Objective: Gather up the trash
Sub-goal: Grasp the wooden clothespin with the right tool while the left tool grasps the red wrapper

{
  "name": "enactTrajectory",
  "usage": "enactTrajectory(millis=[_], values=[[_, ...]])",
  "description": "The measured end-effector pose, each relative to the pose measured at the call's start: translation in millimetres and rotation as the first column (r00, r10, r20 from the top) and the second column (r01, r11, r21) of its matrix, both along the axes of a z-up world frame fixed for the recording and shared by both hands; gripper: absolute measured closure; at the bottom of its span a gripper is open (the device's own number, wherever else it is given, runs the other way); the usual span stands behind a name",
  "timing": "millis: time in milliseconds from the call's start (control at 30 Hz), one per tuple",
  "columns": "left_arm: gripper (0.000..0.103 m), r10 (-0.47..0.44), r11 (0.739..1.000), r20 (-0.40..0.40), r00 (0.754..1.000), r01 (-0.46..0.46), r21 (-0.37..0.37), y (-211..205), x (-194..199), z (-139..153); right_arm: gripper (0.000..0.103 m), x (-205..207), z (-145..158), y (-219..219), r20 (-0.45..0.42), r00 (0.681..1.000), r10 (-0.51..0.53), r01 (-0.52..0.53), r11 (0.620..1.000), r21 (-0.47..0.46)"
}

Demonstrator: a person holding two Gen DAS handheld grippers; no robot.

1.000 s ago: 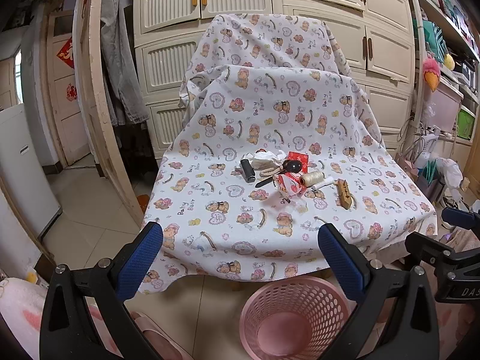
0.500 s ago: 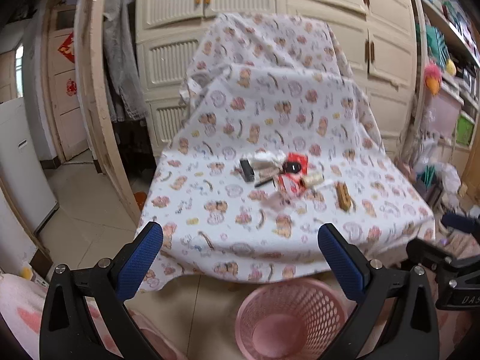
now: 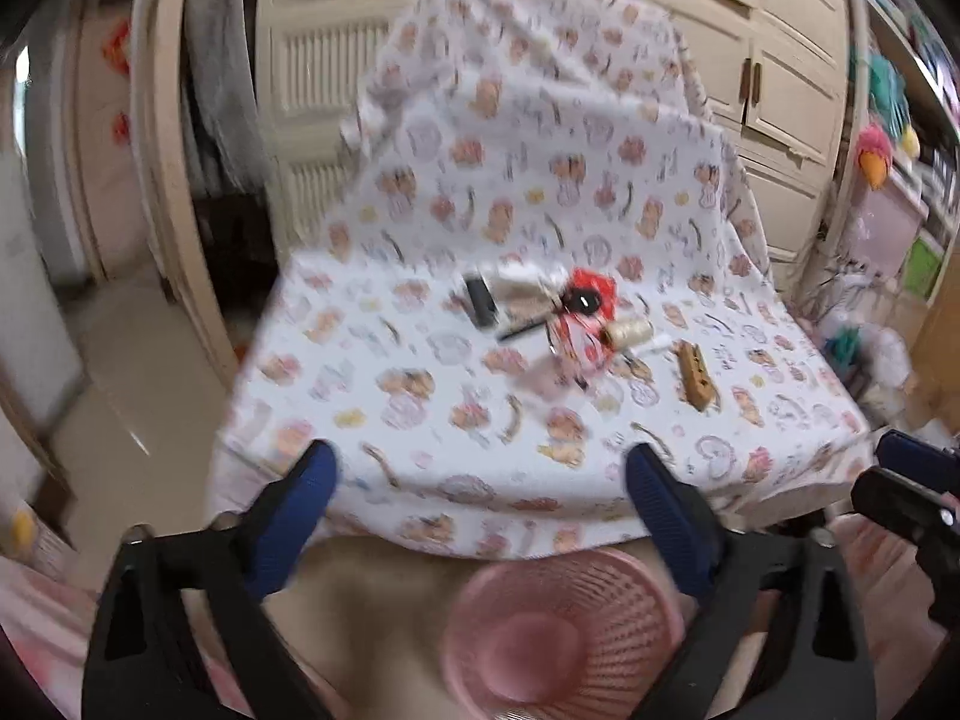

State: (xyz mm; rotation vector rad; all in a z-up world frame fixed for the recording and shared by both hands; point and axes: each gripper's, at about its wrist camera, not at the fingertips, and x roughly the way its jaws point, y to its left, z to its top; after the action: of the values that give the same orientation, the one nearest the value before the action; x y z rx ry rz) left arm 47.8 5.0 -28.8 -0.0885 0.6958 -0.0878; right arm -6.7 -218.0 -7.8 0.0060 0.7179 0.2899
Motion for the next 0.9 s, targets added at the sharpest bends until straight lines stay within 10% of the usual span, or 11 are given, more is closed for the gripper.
enactTrajectory(millis=[267,900], values=[[0.016,0.021,0.966,-0.062,0.998,-0.036,-0.256,18,29,8,0.063,45,29,0,0.045,0.999,-0.003,0.004,0.999,-0.038],[0.064,-0.016,0.968,-0.211,0.977,-0.038,-0.250,-16,97,-19,0.063,149,-55,-16,-0.174,0.980,-0.093,0.099,0.995,0.025]])
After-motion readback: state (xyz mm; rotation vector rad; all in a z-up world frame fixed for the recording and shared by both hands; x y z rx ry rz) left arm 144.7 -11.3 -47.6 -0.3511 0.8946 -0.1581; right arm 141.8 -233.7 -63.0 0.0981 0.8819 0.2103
